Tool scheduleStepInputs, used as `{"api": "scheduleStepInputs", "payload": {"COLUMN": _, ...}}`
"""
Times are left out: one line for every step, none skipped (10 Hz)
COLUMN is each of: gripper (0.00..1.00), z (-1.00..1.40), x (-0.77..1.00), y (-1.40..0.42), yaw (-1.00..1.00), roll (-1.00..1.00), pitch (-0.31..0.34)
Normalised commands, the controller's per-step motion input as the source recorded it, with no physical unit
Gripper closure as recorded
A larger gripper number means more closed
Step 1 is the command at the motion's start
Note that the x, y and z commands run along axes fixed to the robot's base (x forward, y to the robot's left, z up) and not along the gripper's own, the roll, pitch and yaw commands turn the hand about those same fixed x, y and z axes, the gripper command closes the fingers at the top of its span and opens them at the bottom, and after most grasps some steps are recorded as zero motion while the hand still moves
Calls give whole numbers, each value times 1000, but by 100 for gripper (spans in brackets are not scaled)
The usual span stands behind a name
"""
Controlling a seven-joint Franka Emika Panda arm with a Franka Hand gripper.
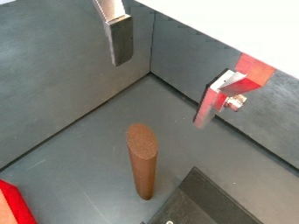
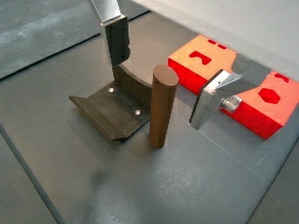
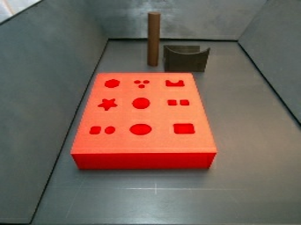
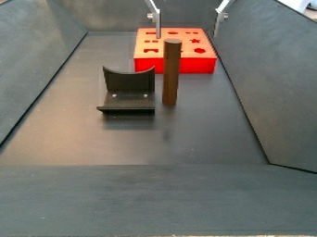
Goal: Pick up the oval object. Move up. Move to above the board. Insert the oval object.
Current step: Pick up the oval object.
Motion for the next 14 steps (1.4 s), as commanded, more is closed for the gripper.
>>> {"api": "scheduleStepInputs", "payload": {"gripper": 0, "z": 0, "x": 0, "y": 0, "yaw": 0, "roll": -14, "pitch": 0}}
{"api": "scheduleStepInputs", "payload": {"gripper": 0, "z": -111, "x": 0, "y": -77, "yaw": 0, "roll": -59, "pitch": -34}}
{"api": "scheduleStepInputs", "payload": {"gripper": 0, "z": -260, "x": 46, "y": -391, "yaw": 566, "roll": -26, "pitch": -24}}
{"api": "scheduleStepInputs", "payload": {"gripper": 0, "z": -174, "x": 89, "y": -286, "yaw": 849, "roll": 13, "pitch": -11}}
{"api": "scheduleStepInputs", "payload": {"gripper": 0, "z": -149, "x": 0, "y": -197, "yaw": 963, "roll": 14, "pitch": -33}}
{"api": "scheduleStepInputs", "payload": {"gripper": 0, "z": -91, "x": 0, "y": -126, "yaw": 1000, "roll": 9, "pitch": -57}}
{"api": "scheduleStepInputs", "payload": {"gripper": 0, "z": -69, "x": 0, "y": -57, "yaw": 1000, "roll": 0, "pitch": -66}}
{"api": "scheduleStepInputs", "payload": {"gripper": 0, "z": -126, "x": 0, "y": -63, "yaw": 1000, "roll": -7, "pitch": -70}}
{"api": "scheduleStepInputs", "payload": {"gripper": 0, "z": -206, "x": 0, "y": -103, "yaw": 1000, "roll": -27, "pitch": -61}}
{"api": "scheduleStepInputs", "payload": {"gripper": 0, "z": -294, "x": 106, "y": -114, "yaw": 946, "roll": -60, "pitch": -49}}
{"api": "scheduleStepInputs", "payload": {"gripper": 0, "z": -423, "x": 277, "y": -140, "yaw": 817, "roll": -121, "pitch": -14}}
{"api": "scheduleStepInputs", "payload": {"gripper": 0, "z": -500, "x": 386, "y": -140, "yaw": 737, "roll": -163, "pitch": -6}}
{"api": "scheduleStepInputs", "payload": {"gripper": 0, "z": -523, "x": 426, "y": -111, "yaw": 714, "roll": -180, "pitch": -10}}
{"api": "scheduleStepInputs", "payload": {"gripper": 0, "z": -497, "x": 400, "y": -91, "yaw": 737, "roll": -167, "pitch": -29}}
